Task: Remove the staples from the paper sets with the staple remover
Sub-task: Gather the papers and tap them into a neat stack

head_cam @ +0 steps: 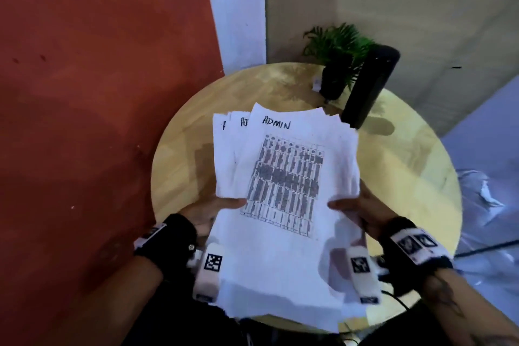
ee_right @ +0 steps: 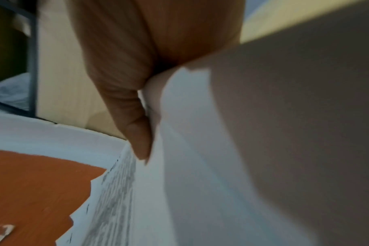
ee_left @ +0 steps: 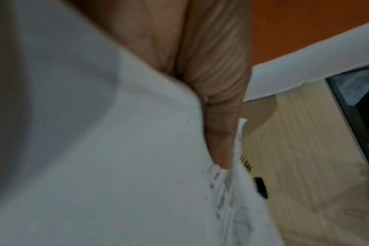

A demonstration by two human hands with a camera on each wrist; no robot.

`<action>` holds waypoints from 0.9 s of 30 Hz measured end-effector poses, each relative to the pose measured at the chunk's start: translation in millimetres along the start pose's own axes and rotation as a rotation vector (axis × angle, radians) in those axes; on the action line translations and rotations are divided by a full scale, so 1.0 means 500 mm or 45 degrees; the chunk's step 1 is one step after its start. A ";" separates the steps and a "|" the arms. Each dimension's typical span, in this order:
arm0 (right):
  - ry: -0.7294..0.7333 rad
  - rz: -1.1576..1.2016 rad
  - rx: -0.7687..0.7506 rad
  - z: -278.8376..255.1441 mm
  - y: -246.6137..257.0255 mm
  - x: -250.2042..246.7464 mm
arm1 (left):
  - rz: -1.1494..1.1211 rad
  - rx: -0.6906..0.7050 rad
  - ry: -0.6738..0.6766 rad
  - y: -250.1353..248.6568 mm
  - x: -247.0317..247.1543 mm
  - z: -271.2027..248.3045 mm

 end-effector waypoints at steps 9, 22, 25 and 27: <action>-0.136 -0.322 0.374 -0.138 -0.129 -0.196 | 0.464 -0.370 -0.244 0.133 0.169 0.090; -0.572 -0.815 -0.335 -0.113 0.102 -0.162 | 0.452 0.822 -0.611 -0.132 0.288 -0.055; -0.810 -0.516 -0.744 -0.174 0.173 -0.159 | 0.192 0.996 -0.589 -0.155 0.271 -0.129; -0.808 -0.420 -0.804 -0.194 0.199 -0.160 | 0.039 1.037 -0.535 -0.159 0.258 -0.161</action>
Point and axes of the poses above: each hand's wrist, its own z-axis towards the middle knuckle, its own x-axis out of the palm, y = z × x, the point moved 10 cm from there along z, towards the middle knuckle, and after that the axes turned 15 degrees about -x, right-handed, at the moved point
